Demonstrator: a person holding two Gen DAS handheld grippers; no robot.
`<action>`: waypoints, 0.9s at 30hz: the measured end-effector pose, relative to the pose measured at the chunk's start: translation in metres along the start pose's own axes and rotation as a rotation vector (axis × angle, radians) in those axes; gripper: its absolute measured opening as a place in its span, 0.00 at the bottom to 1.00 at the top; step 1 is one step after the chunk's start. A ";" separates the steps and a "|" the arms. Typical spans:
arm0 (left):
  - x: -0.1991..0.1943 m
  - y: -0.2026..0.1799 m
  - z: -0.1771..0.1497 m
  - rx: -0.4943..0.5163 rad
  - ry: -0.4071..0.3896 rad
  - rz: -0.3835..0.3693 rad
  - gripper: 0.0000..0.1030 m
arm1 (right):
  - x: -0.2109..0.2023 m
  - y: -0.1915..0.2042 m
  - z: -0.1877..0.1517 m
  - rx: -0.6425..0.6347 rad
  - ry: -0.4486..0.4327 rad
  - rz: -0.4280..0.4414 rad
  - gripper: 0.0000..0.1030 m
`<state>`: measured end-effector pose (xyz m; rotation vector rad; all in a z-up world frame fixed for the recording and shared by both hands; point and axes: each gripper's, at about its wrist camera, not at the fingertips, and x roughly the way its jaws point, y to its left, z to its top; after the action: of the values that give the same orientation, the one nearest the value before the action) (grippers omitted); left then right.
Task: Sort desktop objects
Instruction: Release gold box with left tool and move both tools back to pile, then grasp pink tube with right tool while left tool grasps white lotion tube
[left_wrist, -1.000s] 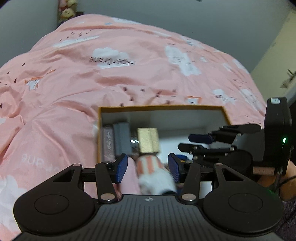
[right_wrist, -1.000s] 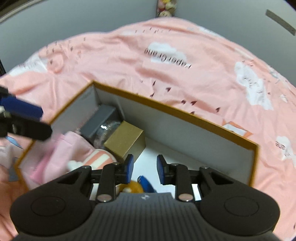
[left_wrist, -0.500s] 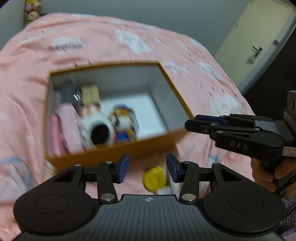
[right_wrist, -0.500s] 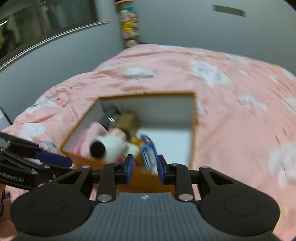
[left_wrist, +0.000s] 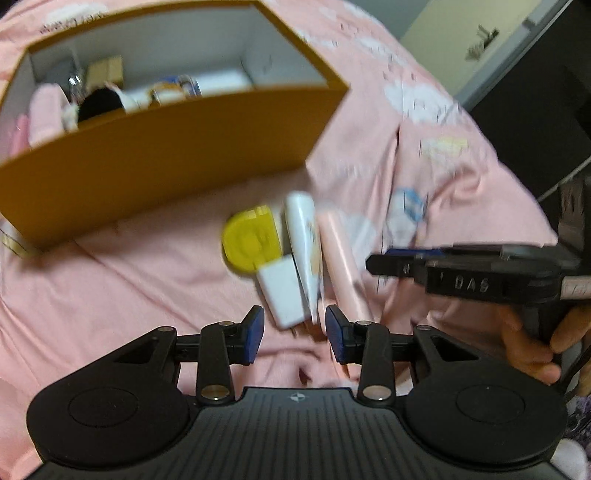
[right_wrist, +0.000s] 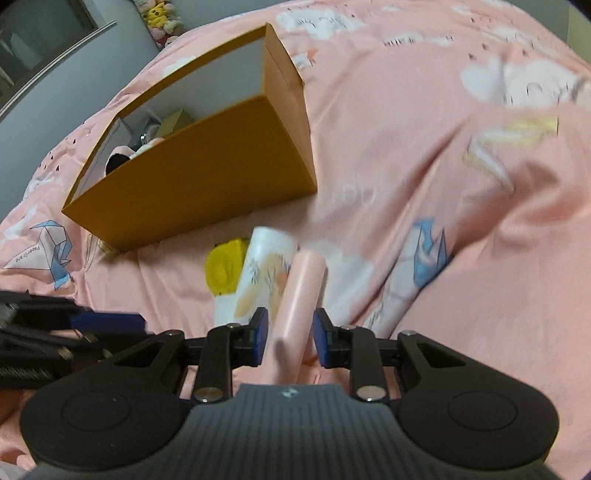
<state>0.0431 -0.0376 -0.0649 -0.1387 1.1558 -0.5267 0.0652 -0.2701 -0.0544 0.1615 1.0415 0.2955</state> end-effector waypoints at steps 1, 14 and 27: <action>0.004 0.000 -0.001 0.005 0.015 0.002 0.41 | 0.001 0.001 -0.002 -0.001 0.000 0.005 0.29; 0.013 0.027 0.004 -0.120 -0.004 0.048 0.39 | 0.018 0.044 -0.006 -0.167 0.051 0.030 0.28; 0.037 0.032 0.011 -0.133 -0.005 -0.002 0.39 | 0.022 0.054 -0.015 -0.253 0.066 -0.099 0.40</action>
<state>0.0739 -0.0288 -0.1028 -0.2555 1.1855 -0.4513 0.0537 -0.2121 -0.0653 -0.1284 1.0644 0.3420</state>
